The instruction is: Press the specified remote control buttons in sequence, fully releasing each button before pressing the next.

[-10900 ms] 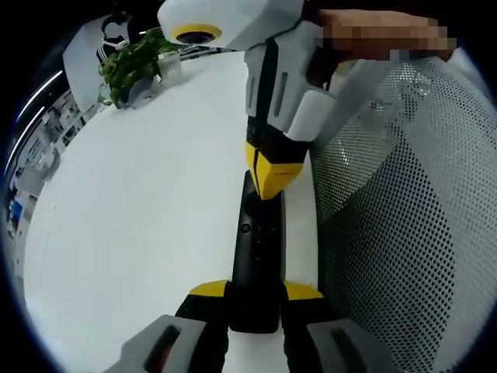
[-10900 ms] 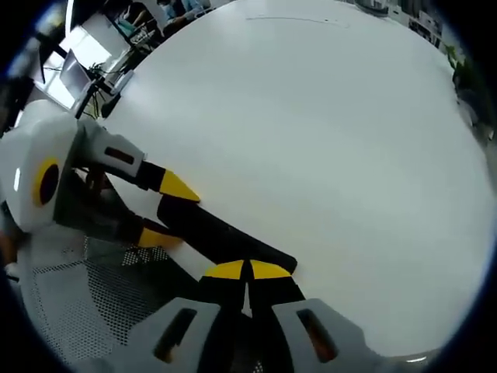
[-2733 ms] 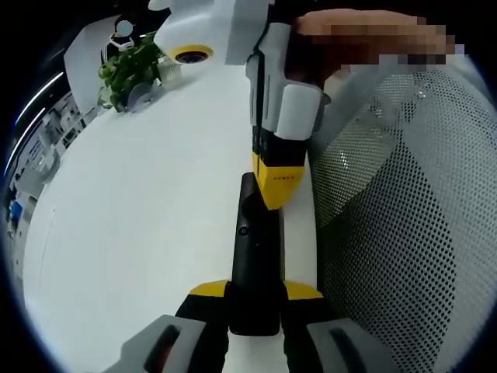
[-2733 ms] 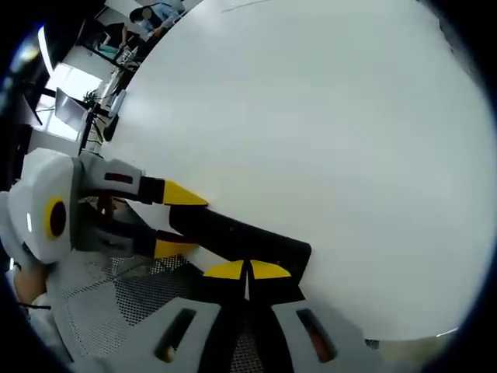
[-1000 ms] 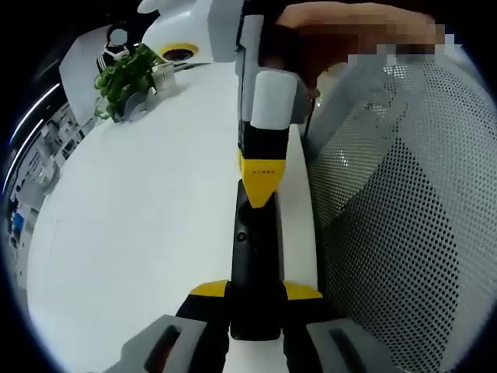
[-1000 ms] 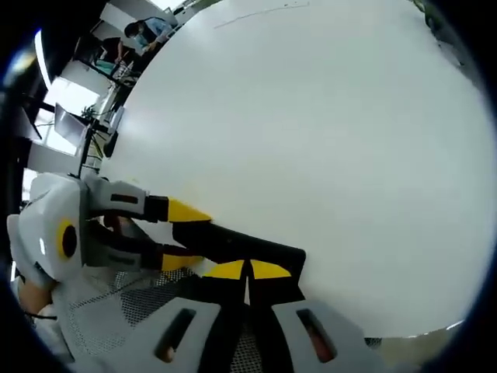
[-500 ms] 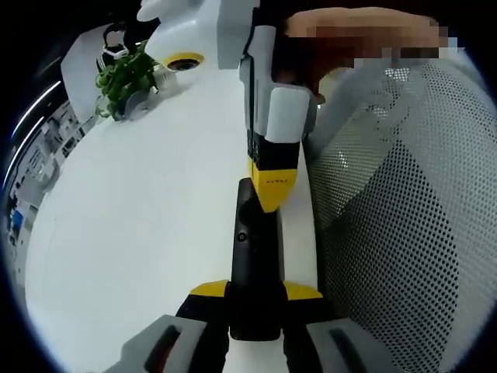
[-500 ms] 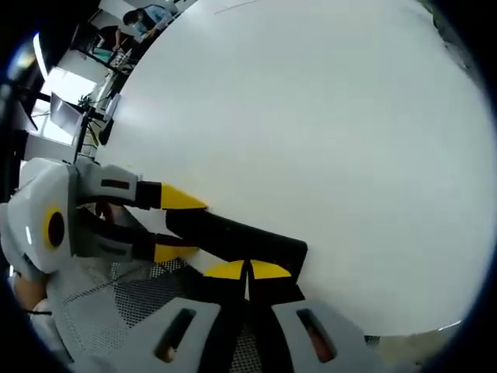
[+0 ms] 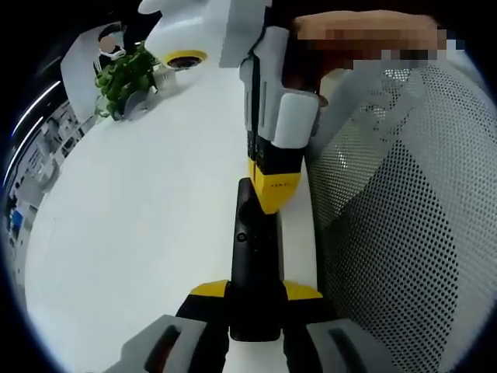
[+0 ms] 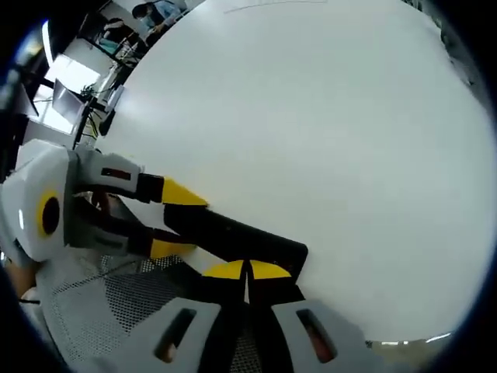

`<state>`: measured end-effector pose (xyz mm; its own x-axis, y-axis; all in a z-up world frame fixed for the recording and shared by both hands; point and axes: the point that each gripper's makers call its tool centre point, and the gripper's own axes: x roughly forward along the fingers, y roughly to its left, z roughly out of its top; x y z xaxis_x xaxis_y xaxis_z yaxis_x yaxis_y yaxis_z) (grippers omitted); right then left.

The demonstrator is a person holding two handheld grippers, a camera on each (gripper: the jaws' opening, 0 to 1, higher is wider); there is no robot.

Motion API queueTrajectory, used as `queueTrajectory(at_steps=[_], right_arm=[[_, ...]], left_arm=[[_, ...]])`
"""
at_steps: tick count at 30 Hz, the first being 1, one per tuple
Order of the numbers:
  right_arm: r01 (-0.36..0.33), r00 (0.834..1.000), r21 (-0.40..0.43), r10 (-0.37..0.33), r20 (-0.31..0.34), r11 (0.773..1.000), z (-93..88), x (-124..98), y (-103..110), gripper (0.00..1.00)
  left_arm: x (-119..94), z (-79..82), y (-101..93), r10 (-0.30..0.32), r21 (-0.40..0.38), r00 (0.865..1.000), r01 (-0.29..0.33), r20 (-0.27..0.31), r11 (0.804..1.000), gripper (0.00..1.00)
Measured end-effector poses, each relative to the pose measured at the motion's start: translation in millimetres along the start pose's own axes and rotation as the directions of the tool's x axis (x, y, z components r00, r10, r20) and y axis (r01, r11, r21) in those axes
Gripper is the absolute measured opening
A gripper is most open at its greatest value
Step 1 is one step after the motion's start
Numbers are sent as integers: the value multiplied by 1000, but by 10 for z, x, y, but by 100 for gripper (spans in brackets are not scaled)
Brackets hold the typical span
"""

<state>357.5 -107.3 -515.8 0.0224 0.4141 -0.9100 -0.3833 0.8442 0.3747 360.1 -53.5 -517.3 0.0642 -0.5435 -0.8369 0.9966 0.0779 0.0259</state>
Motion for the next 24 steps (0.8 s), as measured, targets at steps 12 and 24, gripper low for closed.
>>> queueTrajectory(at_steps=[12, 24], right_arm=[[15, 1000, 2, -15, -8, 1000, 8, -18, -23, 0], [25, 998, -29, -23, 64, 999, 140, -58, -23, 0]], left_arm=[[4, -2, 1, 2, 0, 1000, -2, -2, 1000, 25], [3, 2, 0, 2, -2, 1000, -2, 0, 1000, 25]])
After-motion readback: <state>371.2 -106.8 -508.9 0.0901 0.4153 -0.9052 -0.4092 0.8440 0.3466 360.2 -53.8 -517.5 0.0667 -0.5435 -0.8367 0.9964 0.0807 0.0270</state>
